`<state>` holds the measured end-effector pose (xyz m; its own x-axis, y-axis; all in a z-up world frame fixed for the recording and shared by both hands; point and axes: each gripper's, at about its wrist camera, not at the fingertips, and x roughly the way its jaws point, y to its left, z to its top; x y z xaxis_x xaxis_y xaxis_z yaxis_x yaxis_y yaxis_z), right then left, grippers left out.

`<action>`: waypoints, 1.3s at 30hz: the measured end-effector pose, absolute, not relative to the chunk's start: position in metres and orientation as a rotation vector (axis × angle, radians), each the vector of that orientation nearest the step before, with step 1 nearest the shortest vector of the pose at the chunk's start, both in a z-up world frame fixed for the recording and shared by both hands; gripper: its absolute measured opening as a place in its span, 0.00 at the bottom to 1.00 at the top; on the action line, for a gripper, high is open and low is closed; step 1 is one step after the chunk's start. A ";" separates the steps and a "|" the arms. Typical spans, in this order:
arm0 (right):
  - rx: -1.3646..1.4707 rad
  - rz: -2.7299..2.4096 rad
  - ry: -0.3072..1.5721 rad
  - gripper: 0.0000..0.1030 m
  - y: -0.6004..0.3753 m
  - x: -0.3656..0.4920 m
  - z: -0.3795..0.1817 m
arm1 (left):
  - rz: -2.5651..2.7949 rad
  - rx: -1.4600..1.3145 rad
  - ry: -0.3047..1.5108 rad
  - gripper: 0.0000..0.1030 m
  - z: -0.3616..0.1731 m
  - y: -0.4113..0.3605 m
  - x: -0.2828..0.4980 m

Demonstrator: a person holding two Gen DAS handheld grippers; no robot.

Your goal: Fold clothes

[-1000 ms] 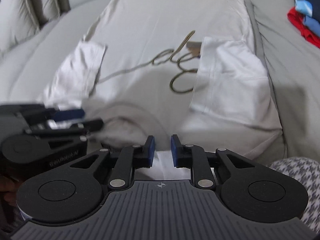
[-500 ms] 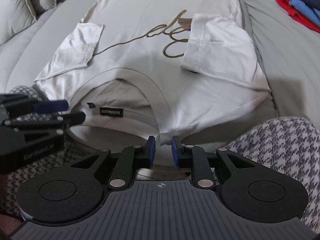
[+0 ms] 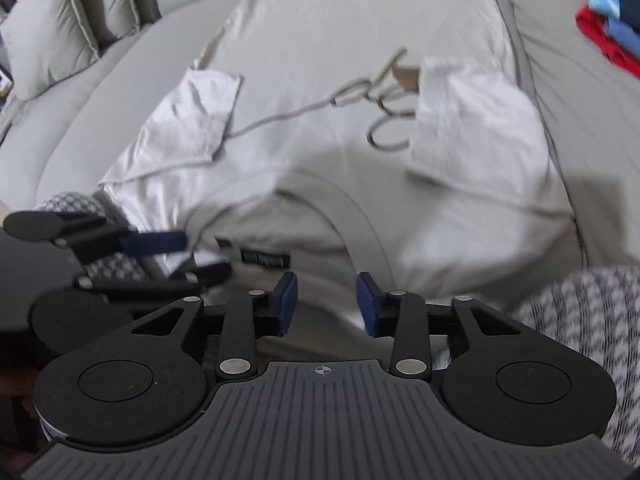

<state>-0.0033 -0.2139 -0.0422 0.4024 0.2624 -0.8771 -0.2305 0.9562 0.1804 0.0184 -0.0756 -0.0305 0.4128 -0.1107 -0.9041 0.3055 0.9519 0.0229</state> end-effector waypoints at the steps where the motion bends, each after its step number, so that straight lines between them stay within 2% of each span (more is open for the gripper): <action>1: 0.029 0.312 1.109 0.18 -0.212 -0.001 -0.042 | -0.276 0.178 1.104 0.38 -0.026 -0.075 0.017; 10: -0.018 0.309 1.160 0.16 -0.209 0.005 -0.057 | -0.221 0.121 1.040 0.39 -0.011 -0.068 0.030; 16: 0.027 0.291 1.189 0.16 -0.222 -0.003 -0.056 | -0.185 0.154 1.129 0.38 -0.037 -0.068 0.035; 23: 0.014 0.238 1.101 0.16 -0.223 0.009 -0.045 | -0.185 0.122 1.152 0.38 -0.039 -0.061 0.032; 29: -0.027 0.218 1.165 0.16 -0.220 0.007 -0.057 | -0.180 0.132 1.163 0.40 -0.035 -0.060 0.027; 37: 0.059 0.217 1.140 0.21 -0.235 0.012 -0.038 | -0.137 0.065 1.107 0.46 -0.015 -0.051 0.054; 39: 0.074 0.206 1.113 0.28 -0.239 0.022 -0.030 | -0.111 0.057 1.100 0.49 -0.014 -0.047 0.071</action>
<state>0.0216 -0.2389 -0.0305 0.4249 0.2014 -0.8826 -0.1278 0.9785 0.1618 0.0707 -0.0466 -0.0139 0.4491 -0.0618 -0.8914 0.1179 0.9930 -0.0094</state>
